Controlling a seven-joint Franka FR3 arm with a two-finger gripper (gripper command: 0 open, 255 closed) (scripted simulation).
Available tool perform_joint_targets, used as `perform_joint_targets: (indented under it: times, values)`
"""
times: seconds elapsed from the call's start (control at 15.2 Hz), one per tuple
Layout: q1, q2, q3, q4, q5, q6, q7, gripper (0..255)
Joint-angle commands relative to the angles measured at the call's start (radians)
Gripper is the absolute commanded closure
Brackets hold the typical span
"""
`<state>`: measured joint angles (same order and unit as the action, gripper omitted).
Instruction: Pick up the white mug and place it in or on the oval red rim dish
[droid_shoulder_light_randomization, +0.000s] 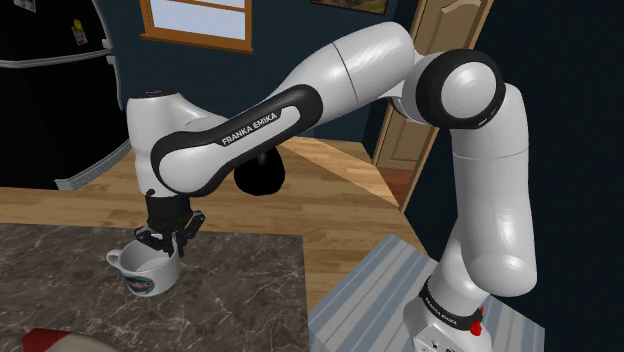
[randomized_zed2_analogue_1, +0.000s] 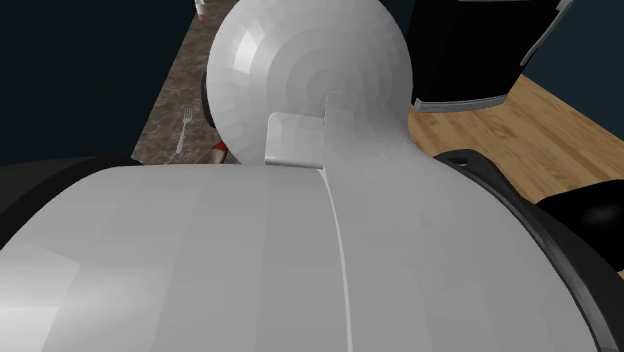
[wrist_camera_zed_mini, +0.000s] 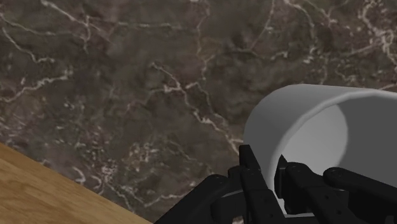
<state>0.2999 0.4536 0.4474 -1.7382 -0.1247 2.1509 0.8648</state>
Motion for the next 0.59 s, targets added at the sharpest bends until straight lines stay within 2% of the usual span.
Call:
perform_joint_targets:
  times: [0.0,0.53]
  values:
    - [0.000,0.000,0.000,0.000,0.000,0.000,0.000,255]
    - [-0.008,-0.046,0.012,0.046,0.022,-0.088,-0.009,255]
